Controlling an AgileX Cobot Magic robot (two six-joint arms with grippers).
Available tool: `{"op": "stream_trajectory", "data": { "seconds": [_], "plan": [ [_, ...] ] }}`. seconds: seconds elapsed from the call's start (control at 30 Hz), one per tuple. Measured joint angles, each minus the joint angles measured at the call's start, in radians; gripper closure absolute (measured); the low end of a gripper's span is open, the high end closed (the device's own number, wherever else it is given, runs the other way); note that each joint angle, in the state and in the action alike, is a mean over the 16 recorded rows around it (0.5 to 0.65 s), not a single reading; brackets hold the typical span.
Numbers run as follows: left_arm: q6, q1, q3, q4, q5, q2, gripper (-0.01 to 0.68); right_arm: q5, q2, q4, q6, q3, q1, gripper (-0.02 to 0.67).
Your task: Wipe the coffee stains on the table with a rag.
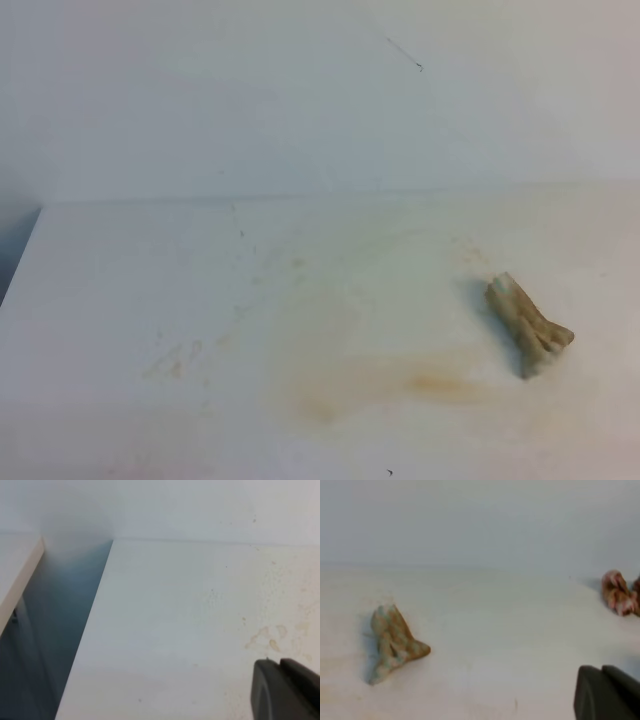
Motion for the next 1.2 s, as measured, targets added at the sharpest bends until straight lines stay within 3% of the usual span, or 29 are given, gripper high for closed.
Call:
{"op": "stream_trajectory", "data": {
  "seconds": [0.3, 0.47, 0.97, 1.2],
  "plan": [
    [0.000, 0.000, 0.002, 0.000, -0.001, -0.002, 0.675, 0.053, -0.014, -0.328, 0.435, 0.064, 0.015, 0.646],
    [0.000, 0.000, 0.002, 0.000, -0.001, -0.002, 0.675, 0.064, -0.014, -0.412, 0.545, 0.083, 0.036, 0.646],
    [0.000, 0.000, 0.000, 0.000, 0.000, 0.000, 0.675, 0.041, -0.014, -0.277, 0.275, 0.113, 0.058, 0.648],
    [0.000, 0.000, 0.000, 0.000, 0.000, 0.000, 0.675, 0.041, -0.014, -0.262, 0.230, 0.113, 0.058, 0.648]
  ]
}}
